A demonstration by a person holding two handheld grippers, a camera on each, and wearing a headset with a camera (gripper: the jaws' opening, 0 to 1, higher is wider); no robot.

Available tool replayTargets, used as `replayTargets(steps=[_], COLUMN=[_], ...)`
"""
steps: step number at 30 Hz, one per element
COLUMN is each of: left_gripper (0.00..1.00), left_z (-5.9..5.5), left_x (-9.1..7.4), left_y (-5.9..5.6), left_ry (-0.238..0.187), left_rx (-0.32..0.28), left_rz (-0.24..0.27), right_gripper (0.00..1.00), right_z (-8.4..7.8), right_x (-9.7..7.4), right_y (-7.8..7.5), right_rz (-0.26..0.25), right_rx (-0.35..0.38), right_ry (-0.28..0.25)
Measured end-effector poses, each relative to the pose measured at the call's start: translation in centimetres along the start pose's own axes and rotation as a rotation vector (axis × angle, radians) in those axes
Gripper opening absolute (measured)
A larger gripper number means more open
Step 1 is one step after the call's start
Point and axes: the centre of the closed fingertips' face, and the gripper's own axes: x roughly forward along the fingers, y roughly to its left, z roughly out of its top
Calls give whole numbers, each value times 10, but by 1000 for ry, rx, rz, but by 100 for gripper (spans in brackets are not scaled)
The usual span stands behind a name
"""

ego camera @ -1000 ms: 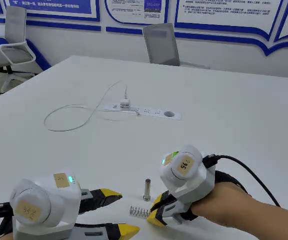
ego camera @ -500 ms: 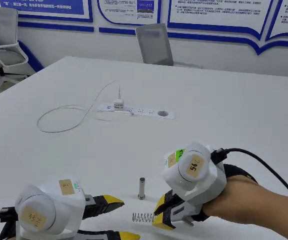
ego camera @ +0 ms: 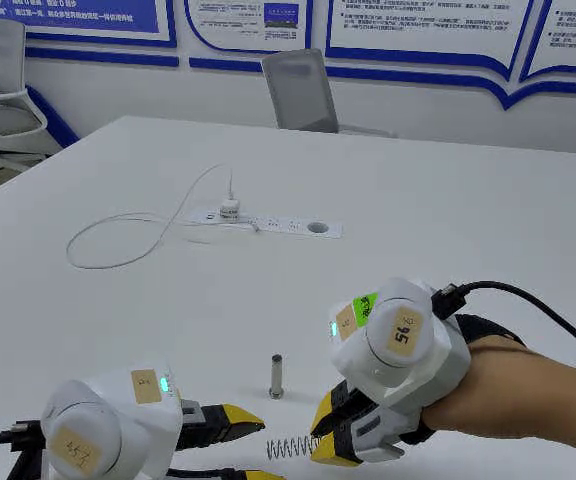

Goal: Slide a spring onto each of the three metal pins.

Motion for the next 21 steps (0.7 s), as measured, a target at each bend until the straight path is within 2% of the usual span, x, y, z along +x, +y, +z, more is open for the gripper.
replayTargets(steps=[12,21], left_gripper=[16,12], left_z=[1,1], left_x=[3,4], left_y=[-8,-10], left_ry=[-2,0], left_rx=[28,41], left_rz=[-35,-48], right_gripper=[11,11], right_z=[4,3], right_x=[-3,-4], right_y=[6,8], right_rz=[13,17], right_rx=[-43,-68], right_ry=[4,5])
